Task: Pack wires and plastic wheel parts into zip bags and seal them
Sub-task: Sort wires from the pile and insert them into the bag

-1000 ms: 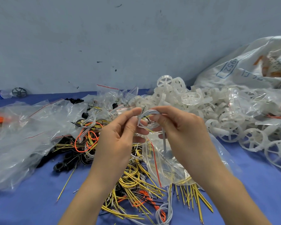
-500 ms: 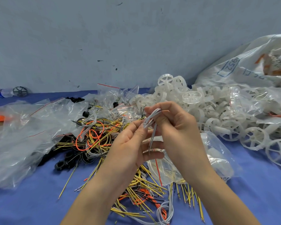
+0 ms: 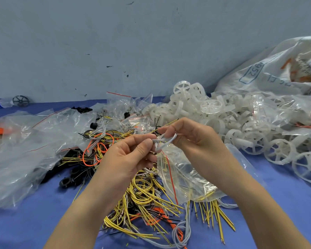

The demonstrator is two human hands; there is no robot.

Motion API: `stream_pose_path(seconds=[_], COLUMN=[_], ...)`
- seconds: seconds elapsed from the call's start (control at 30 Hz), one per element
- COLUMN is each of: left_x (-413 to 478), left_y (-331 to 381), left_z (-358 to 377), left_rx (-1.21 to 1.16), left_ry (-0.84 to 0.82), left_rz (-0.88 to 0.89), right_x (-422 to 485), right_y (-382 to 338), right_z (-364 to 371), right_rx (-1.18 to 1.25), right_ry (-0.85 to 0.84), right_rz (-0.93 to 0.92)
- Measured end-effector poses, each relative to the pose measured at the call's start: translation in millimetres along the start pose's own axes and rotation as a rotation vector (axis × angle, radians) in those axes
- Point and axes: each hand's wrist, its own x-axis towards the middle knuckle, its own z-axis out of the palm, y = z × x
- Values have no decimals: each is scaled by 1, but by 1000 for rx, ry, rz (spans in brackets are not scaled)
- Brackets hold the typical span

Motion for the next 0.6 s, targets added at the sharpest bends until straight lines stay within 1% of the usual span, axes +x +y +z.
stream_pose_path(seconds=[0.07,0.17,0.23,0.3,0.37,0.43,0.53,0.6], left_x=[0,-2,-5,-7,-7,-5,0,4], left_y=[1,5,3,-3,-12,-20,-32,-39], left_z=[-11,-36,-45,-43,-34,-23,-7,3], left_rx=[119,418,570,648,703,688,667,642], left_ry=[26,55,15,-45,-97,-113,-95,-124], left_rz=[37,35,-15,-50,-49,-30,10,40], right_x=[-2,-5,-7,-10,-12,-13,-14,-14], right_y=[1,-1,-1,0,1,5,10,9], right_z=[-4,-6,-1,9,17,20,21,22], right_rx=[-140,-292,-470,-625,-736,-792,-792,-788], right_ry=[33,108,92,44,-8,-49,-46,-14], right_rz=[43,139,181,196,228,276,313,319])
